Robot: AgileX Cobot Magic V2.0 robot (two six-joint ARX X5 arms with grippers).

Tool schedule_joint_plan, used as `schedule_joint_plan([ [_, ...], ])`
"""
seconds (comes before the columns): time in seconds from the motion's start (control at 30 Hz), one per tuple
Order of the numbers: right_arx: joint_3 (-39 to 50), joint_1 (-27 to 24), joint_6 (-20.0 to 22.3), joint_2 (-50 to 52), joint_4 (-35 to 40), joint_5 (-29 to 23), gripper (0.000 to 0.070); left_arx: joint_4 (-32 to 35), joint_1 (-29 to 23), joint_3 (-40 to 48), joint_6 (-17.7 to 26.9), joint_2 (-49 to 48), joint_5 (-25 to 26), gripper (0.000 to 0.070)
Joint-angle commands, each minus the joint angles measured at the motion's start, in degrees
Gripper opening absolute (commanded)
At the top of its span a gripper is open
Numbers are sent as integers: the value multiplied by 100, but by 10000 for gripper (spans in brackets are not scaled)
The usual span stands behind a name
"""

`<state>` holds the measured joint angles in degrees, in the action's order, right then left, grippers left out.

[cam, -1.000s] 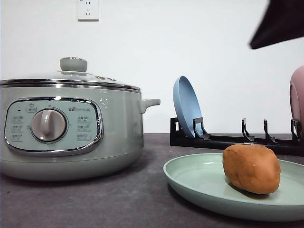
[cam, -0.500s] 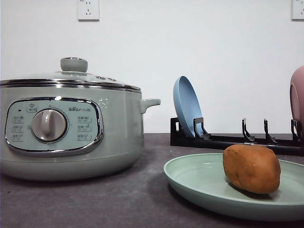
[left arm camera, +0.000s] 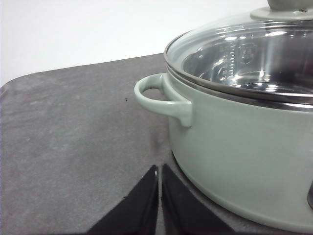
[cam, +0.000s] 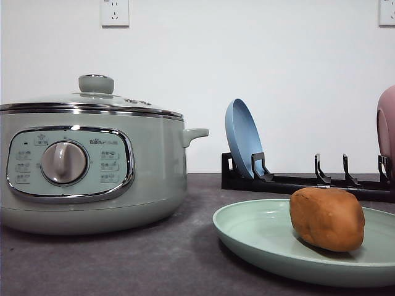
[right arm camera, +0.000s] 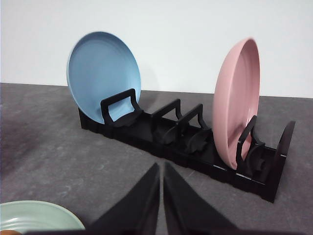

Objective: Transfer potato from steamer to green plate

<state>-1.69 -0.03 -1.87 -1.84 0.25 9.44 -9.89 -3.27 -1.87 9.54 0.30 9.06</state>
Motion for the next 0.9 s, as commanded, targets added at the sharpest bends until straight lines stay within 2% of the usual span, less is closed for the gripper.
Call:
schedule_joint_plan([
  [0.0,71,9,44,79,46,28,0,-39,-13,118,-15,-13,-9,2],
  [0.4,104,184,83,163,-995,128,0,-39,-13,118,-15,-13,-9,2],
  [0.87,100,184,81,163,-927,107,0,-42,-13,118,-15,-13,-9,2],
])
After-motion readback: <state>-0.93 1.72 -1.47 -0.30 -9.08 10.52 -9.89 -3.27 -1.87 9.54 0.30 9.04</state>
